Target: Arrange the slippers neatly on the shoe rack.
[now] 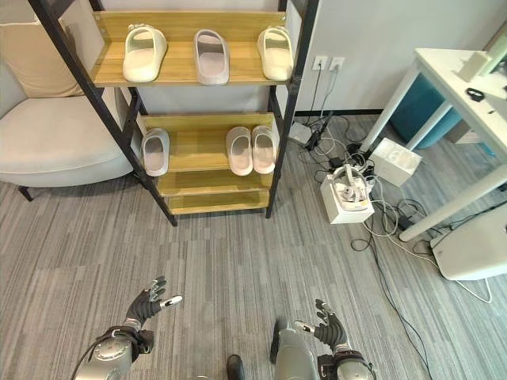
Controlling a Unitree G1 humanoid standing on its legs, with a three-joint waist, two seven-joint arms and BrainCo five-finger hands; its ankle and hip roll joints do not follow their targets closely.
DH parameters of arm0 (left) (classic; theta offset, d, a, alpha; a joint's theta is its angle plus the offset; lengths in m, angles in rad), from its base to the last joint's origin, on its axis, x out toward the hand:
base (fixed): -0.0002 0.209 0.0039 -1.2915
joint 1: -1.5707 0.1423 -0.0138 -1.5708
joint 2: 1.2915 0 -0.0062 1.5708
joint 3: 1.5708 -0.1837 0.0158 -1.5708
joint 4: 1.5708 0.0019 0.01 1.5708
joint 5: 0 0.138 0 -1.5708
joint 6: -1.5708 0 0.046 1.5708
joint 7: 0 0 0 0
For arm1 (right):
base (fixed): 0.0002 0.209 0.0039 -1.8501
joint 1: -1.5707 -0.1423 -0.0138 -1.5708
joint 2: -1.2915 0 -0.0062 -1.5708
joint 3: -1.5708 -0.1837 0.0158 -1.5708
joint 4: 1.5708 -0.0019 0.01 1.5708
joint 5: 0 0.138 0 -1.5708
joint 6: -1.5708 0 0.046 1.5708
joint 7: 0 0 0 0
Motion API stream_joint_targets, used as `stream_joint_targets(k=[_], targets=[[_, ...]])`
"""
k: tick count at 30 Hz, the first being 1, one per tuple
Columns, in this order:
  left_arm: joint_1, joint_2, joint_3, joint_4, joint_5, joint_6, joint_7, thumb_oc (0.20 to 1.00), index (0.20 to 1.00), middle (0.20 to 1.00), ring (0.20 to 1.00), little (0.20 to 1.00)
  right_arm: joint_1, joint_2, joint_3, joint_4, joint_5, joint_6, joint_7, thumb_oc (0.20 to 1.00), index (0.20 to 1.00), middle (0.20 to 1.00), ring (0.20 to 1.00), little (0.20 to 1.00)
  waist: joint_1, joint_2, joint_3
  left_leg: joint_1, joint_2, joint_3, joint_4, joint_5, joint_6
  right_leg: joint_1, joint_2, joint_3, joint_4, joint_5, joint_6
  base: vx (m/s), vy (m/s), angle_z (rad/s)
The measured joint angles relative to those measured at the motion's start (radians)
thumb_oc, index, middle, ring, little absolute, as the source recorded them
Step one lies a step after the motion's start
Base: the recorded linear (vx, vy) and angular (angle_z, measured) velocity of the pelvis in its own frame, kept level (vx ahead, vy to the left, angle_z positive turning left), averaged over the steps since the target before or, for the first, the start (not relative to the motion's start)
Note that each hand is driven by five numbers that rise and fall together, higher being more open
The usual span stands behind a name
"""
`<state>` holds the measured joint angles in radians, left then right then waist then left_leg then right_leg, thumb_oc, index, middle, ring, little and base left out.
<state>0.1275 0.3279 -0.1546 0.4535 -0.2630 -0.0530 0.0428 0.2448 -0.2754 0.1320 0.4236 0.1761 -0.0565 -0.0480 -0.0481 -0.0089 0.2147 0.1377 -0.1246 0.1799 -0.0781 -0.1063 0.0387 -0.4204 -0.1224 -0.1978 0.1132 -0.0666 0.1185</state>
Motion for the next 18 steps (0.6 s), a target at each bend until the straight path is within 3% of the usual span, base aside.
stream_joint_targets(k=[1, 2, 4, 5, 6, 7, 8, 9, 10, 12, 13, 14, 16, 18], targets=[[-0.005, 0.001, 0.001, 0.000, 0.000, 0.000, 0.001, 1.000, 1.000, 1.000, 1.000, 1.000, -0.002, 0.001, -0.007, 0.004, 0.000, 0.003, 0.000, 1.000, 1.000, 1.000, 1.000, 1.000, 0.001, -0.004, 0.002, 0.019, -0.003, 0.000, 0.000, -0.004, 0.004, 0.005, 0.012, -0.001, -0.106, 0.052, 0.004, 0.40, -0.180, 0.36], [-0.005, -0.001, 0.004, 0.001, 0.000, -0.001, 0.001, 1.000, 1.000, 1.000, 1.000, 1.000, -0.001, 0.003, -0.013, 0.011, 0.000, 0.003, -0.001, 1.000, 1.000, 1.000, 1.000, 1.000, -0.014, -0.005, 0.010, 0.044, 0.000, -0.001, 0.001, -0.007, 0.000, -0.004, 0.009, -0.011, -0.130, 0.082, -0.005, 0.53, -0.247, 0.50], [-0.005, -0.010, -0.001, 0.001, 0.000, -0.002, 0.001, 1.000, 1.000, 1.000, 1.000, 1.000, -0.006, 0.002, -0.028, 0.014, -0.001, 0.007, -0.001, 1.000, 1.000, 1.000, 1.000, 1.000, -0.033, 0.000, 0.010, 0.095, 0.030, -0.009, 0.000, -0.048, -0.059, 0.019, 0.030, -0.030, -0.120, 0.100, -0.002, 0.50, -0.263, 0.56], [0.008, -0.013, -0.002, 0.001, 0.000, -0.002, 0.000, 1.000, 1.000, 1.000, 1.000, 1.000, 0.000, 0.003, -0.027, 0.021, -0.001, 0.009, -0.001, 1.000, 1.000, 1.000, 1.000, 1.000, -0.031, -0.021, 0.000, 0.164, 0.039, -0.016, 0.000, -0.048, -0.059, 0.074, 0.047, -0.019, -0.065, 0.109, -0.035, 0.45, -0.265, 0.37], [0.010, -0.023, -0.002, 0.003, 0.000, -0.002, 0.000, 1.000, 1.000, 1.000, 1.000, 1.000, 0.001, -0.002, -0.031, 0.028, 0.000, 0.009, -0.001, 1.000, 1.000, 1.000, 1.000, 1.000, -0.033, -0.021, -0.003, 0.191, 0.051, -0.026, 0.002, -0.049, -0.061, 0.093, 0.057, -0.010, -0.062, 0.159, -0.084, 0.52, -0.358, 0.45], [0.015, -0.041, -0.004, 0.000, 0.000, -0.002, -0.001, 1.000, 1.000, 1.000, 1.000, 1.000, 0.005, -0.004, -0.049, 0.035, 0.001, 0.008, -0.002, 1.000, 1.000, 1.000, 1.000, 1.000, -0.046, -0.010, -0.020, 0.193, 0.083, -0.042, 0.051, -0.057, -0.074, 0.109, 0.080, 0.004, -0.041, 0.201, -0.130, 0.36, -0.275, 0.33], [0.020, -0.064, -0.003, 0.000, -0.001, -0.002, -0.001, 1.000, 1.000, 1.000, 1.000, 1.000, 0.000, -0.026, -0.057, 0.035, 0.002, 0.000, 0.000, 1.000, 1.000, 1.000, 1.000, 1.000, -0.043, 0.014, -0.030, 0.174, 0.128, -0.037, 0.176, -0.060, -0.080, 0.159, 0.123, 0.010, -0.042, 0.232, -0.194, 0.41, -0.312, 0.14], [0.029, -0.064, 0.000, -0.001, -0.001, -0.003, -0.001, 1.000, 1.000, 1.000, 1.000, 1.000, -0.008, -0.030, -0.061, 0.036, 0.002, -0.003, 0.001, 1.000, 1.000, 1.000, 1.000, 1.000, -0.039, 0.019, -0.031, 0.140, 0.150, -0.040, 0.268, -0.055, -0.086, 0.189, 0.144, 0.019, -0.053, 0.219, -0.223, 0.39, -0.299, -0.25], [0.034, -0.054, 0.001, -0.002, -0.001, -0.003, -0.002, 1.000, 1.000, 1.000, 1.000, 1.000, -0.016, -0.041, -0.062, 0.034, 0.003, -0.003, 0.007, 1.000, 1.000, 1.000, 1.000, 1.000, -0.031, 0.018, -0.032, 0.085, 0.181, -0.067, 0.423, -0.061, -0.093, 0.246, 0.181, 0.035, -0.080, 0.198, -0.241, 0.39, -0.276, -0.40], [0.029, -0.051, 0.002, 0.002, -0.001, -0.002, -0.003, 1.000, 1.000, 1.000, 1.000, 1.000, -0.020, -0.052, -0.062, 0.031, 0.012, -0.003, 0.007, 1.000, 1.000, 1.000, 1.000, 1.000, -0.024, 0.012, -0.030, -0.003, 0.187, -0.124, 0.563, -0.059, -0.097, 0.291, 0.204, 0.051, -0.110, 0.179, -0.257, 0.26, -0.174, -0.31], [0.021, -0.048, 0.000, 0.003, -0.001, -0.001, -0.003, 1.000, 1.000, 1.000, 1.000, 1.000, -0.022, -0.054, -0.063, 0.031, 0.021, -0.002, 0.007, 1.000, 1.000, 1.000, 1.000, 1.000, -0.020, -0.003, -0.022, -0.080, 0.191, -0.142, 0.665, -0.064, -0.101, 0.325, 0.206, 0.058, -0.131, 0.180, -0.262, 0.13, -0.036, -0.29], [0.016, -0.046, 0.001, 0.005, -0.001, -0.002, -0.002, 1.000, 1.000, 1.000, 1.000, 1.000, -0.021, -0.054, -0.061, 0.030, 0.022, -0.002, 0.006, 1.000, 1.000, 1.000, 1.000, 1.000, -0.014, -0.020, -0.021, -0.130, 0.192, -0.140, 0.690, -0.069, -0.105, 0.343, 0.201, 0.065, -0.141, 0.178, -0.261, 0.21, -0.026, -0.16], [0.007, -0.044, 0.001, 0.007, -0.001, -0.001, -0.002, 1.000, 1.000, 1.000, 1.000, 1.000, -0.021, -0.054, -0.063, 0.021, 0.023, -0.002, 0.005, 1.000, 1.000, 1.000, 1.000, 1.000, -0.013, -0.053, -0.012, -0.225, 0.205, -0.111, 0.588, -0.072, -0.107, 0.392, 0.181, 0.067, -0.183, 0.165, -0.253, 0.19, 0.057, 0.03], [0.007, -0.044, -0.001, 0.005, -0.001, -0.001, -0.002, 1.000, 1.000, 1.000, 1.000, 1.000, -0.022, -0.056, -0.065, 0.021, 0.024, -0.003, 0.004, 1.000, 1.000, 1.000, 1.000, 1.000, -0.007, -0.072, 0.004, -0.265, 0.223, -0.081, 0.335, -0.049, -0.119, 0.432, 0.167, 0.068, -0.195, 0.157, -0.236, 0.16, 0.119, -0.09]])
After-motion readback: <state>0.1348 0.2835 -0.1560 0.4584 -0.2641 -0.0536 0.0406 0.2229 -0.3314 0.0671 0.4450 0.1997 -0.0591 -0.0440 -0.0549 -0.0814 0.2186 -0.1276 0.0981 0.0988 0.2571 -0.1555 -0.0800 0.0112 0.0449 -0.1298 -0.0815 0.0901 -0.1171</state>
